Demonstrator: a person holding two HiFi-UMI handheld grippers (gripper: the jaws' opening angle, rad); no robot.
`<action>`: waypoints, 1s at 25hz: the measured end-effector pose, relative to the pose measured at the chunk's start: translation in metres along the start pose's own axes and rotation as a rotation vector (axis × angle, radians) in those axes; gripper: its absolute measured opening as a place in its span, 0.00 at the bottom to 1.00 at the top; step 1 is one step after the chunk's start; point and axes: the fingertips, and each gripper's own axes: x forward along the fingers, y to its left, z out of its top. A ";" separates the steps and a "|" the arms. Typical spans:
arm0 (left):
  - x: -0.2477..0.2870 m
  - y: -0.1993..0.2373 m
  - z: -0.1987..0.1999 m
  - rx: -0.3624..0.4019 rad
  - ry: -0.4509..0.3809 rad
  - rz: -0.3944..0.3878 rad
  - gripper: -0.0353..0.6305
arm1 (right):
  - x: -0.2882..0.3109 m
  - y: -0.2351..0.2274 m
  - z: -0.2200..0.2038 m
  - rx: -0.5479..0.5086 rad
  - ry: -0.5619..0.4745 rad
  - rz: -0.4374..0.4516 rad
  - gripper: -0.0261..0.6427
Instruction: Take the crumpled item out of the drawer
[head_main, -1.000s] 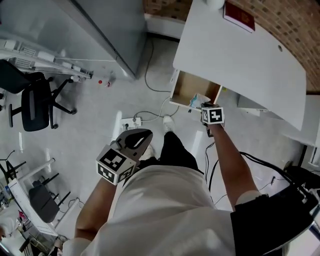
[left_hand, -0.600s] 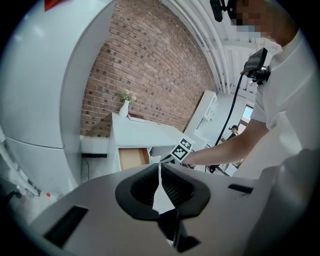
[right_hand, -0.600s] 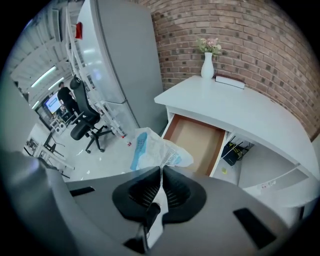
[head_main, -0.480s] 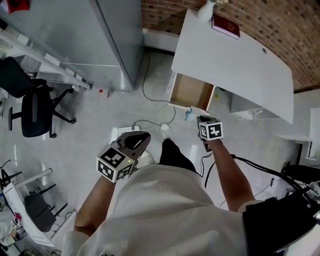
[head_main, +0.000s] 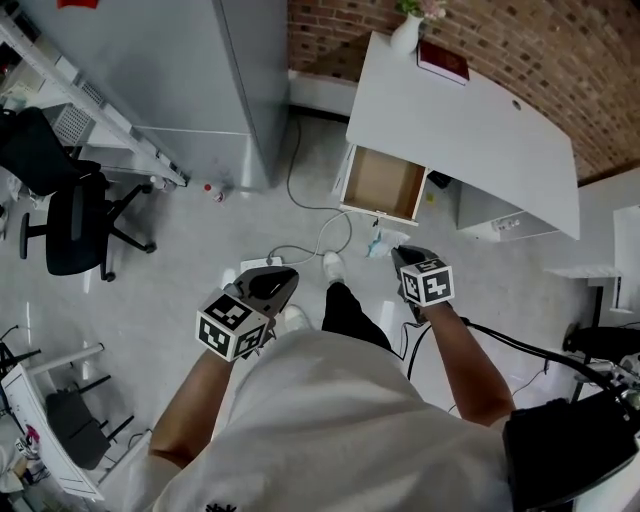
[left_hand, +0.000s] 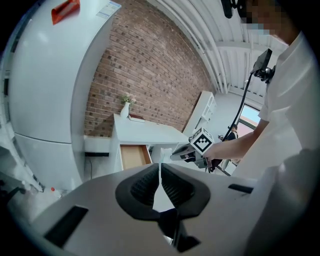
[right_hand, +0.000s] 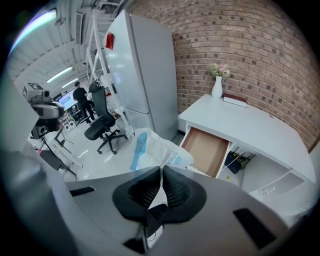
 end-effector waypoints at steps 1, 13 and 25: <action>-0.004 -0.001 -0.005 -0.002 -0.001 0.000 0.09 | -0.006 0.009 -0.002 -0.003 -0.006 0.003 0.09; -0.041 -0.022 -0.043 -0.016 -0.038 0.018 0.09 | -0.056 0.081 -0.031 -0.039 -0.049 0.046 0.09; -0.070 -0.025 -0.067 -0.031 -0.069 0.057 0.09 | -0.069 0.114 -0.034 -0.087 -0.076 0.067 0.09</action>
